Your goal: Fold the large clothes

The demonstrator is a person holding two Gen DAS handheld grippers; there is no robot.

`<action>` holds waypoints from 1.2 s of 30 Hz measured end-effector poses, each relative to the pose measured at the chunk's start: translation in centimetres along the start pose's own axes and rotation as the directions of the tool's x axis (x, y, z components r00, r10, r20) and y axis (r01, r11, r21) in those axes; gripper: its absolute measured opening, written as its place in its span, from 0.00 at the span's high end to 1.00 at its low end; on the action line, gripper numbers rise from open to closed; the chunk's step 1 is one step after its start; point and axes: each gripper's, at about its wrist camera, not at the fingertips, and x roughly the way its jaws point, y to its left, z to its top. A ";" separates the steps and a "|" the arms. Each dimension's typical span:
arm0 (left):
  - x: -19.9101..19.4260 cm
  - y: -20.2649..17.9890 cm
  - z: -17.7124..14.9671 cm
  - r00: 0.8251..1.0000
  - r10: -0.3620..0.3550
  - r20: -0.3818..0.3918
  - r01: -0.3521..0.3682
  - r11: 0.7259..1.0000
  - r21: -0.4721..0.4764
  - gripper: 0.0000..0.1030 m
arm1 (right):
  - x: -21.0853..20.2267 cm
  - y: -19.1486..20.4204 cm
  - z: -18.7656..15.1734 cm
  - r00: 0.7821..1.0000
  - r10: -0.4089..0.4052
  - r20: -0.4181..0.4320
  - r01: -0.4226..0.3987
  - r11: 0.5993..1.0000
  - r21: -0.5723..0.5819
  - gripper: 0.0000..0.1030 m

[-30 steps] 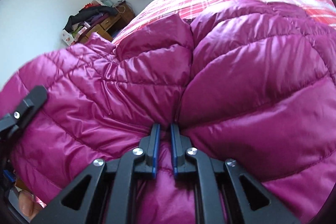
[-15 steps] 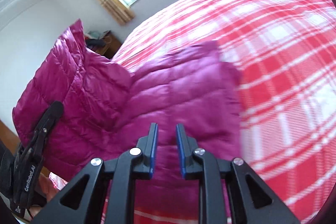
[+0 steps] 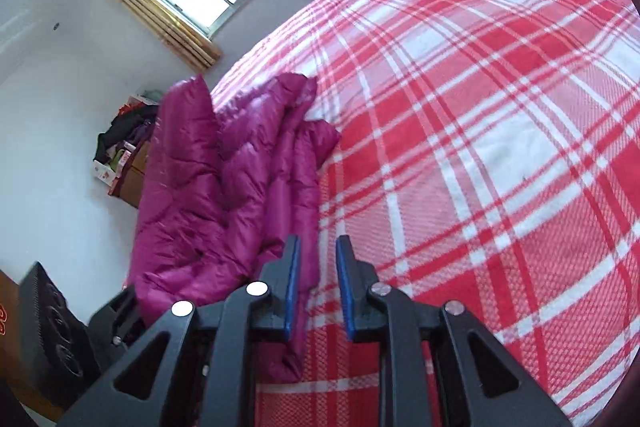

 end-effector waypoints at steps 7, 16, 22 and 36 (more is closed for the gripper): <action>-0.1 0.3 0.2 0.999 -0.031 0.009 0.031 0.999 -0.017 0.75 | 5.2 2.8 6.7 0.999 -0.026 -0.046 0.020 0.991 -0.132 0.31; -0.6 0.3 0.4 0.994 -0.099 0.035 0.101 0.993 -0.068 0.75 | 13.9 2.6 5.4 0.970 -0.074 -0.231 0.013 0.967 -0.254 0.96; 0.4 1.3 0.1 0.980 -0.197 0.002 0.196 0.972 -0.126 0.75 | 12.7 0.7 6.4 0.962 0.010 -0.273 -0.053 0.987 -0.149 0.92; 0.0 0.7 -0.2 0.983 -0.183 0.006 0.183 0.977 -0.108 0.75 | 9.6 4.6 8.9 0.952 0.193 -0.238 -0.224 0.968 -0.111 0.32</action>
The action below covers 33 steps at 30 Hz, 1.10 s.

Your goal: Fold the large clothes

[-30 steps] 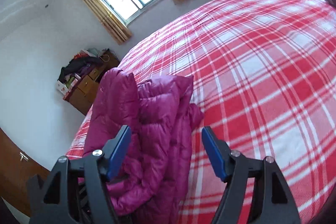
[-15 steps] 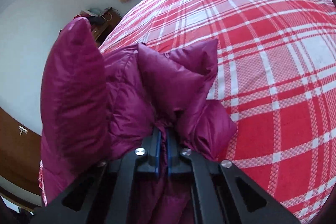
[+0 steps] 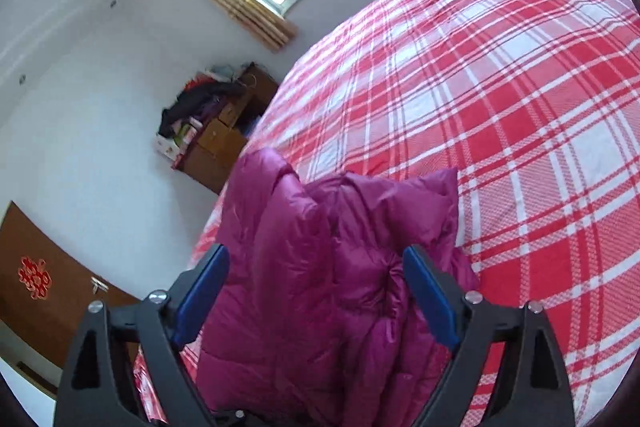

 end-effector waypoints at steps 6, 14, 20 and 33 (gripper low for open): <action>-0.4 0.6 0.2 0.999 -0.031 0.014 0.031 0.999 -0.019 0.75 | -1.6 4.6 0.0 0.989 -0.147 -0.004 0.143 0.969 -0.199 0.85; -0.4 -0.9 0.1 0.999 -0.051 -0.001 0.051 0.997 0.060 0.75 | -0.7 -0.7 -1.4 0.955 -0.296 0.007 0.295 0.949 -0.115 0.87; -3.0 -1.0 -0.3 0.996 -0.087 -0.001 0.087 0.991 0.102 0.75 | 0.2 -4.0 -2.9 0.976 -0.218 0.022 0.219 0.974 -0.058 0.86; -12.6 14.1 1.5 0.994 0.005 0.110 0.023 0.966 -0.257 0.74 | -0.3 -3.2 -3.9 0.967 -0.246 0.061 0.250 0.965 -0.076 0.86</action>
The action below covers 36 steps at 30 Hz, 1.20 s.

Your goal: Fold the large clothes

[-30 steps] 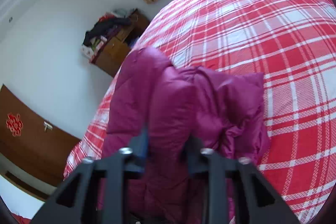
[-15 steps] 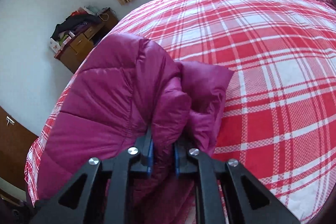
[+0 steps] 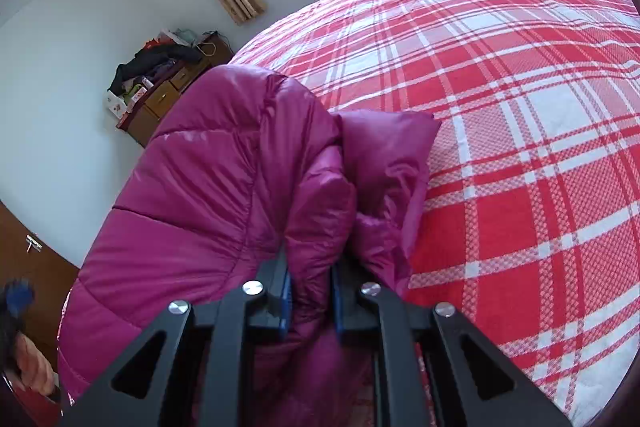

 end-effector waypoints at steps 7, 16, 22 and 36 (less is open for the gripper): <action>10.2 1.5 2.5 0.989 0.133 -0.068 -0.139 0.986 -0.087 0.74 | -0.1 0.3 -0.4 1.000 -0.020 0.012 0.020 1.000 -0.005 0.86; 16.0 0.5 -0.2 0.965 0.186 -0.184 -0.199 0.979 -0.052 0.74 | 0.0 -0.5 -0.4 1.000 0.016 0.007 -0.016 0.999 0.049 0.86; 17.8 -2.2 -0.5 0.929 0.334 -0.160 -0.321 0.942 0.103 0.74 | 0.1 -1.3 -0.2 0.999 0.032 0.007 -0.032 0.996 0.088 0.86; 18.1 -2.6 -0.7 0.909 0.386 -0.154 -0.366 0.919 0.146 0.74 | -7.2 4.0 -1.1 0.979 -0.160 0.124 0.169 0.983 -0.069 0.67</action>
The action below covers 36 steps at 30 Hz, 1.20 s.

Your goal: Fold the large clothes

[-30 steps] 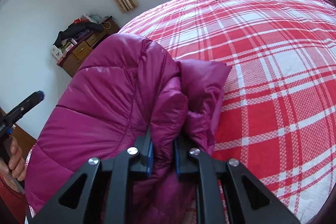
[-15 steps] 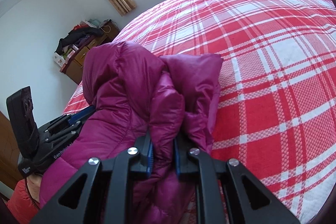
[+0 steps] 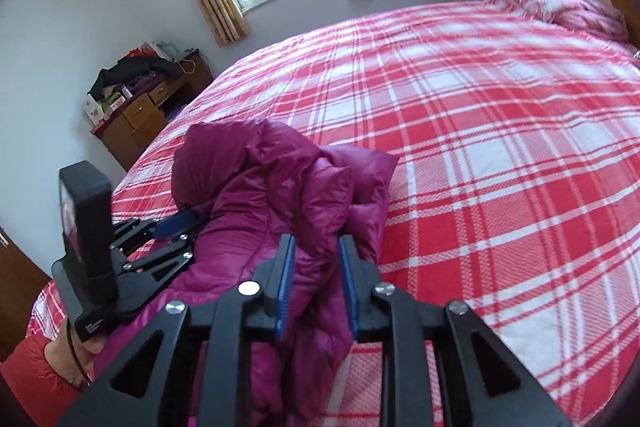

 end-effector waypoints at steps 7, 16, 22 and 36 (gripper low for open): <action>0.0 -0.5 0.0 1.000 0.021 0.000 -0.021 1.000 0.017 0.74 | 3.8 0.9 -3.0 0.991 0.014 -0.135 -0.016 1.000 -0.015 0.57; -0.3 -0.3 0.0 1.000 0.016 0.010 -0.016 1.000 0.017 0.73 | 4.8 -0.2 -3.0 0.987 0.025 -0.158 -0.022 0.999 0.026 0.57; -2.6 3.9 1.2 0.994 -0.109 0.005 0.110 0.992 -0.065 0.71 | 0.3 -0.3 0.6 0.998 0.049 -0.028 -0.049 0.999 0.011 0.57; 3.7 0.8 6.8 0.999 0.005 -0.033 -0.006 1.000 -0.016 0.62 | 11.3 -2.1 4.1 0.985 -0.042 -0.166 0.044 0.999 0.006 0.75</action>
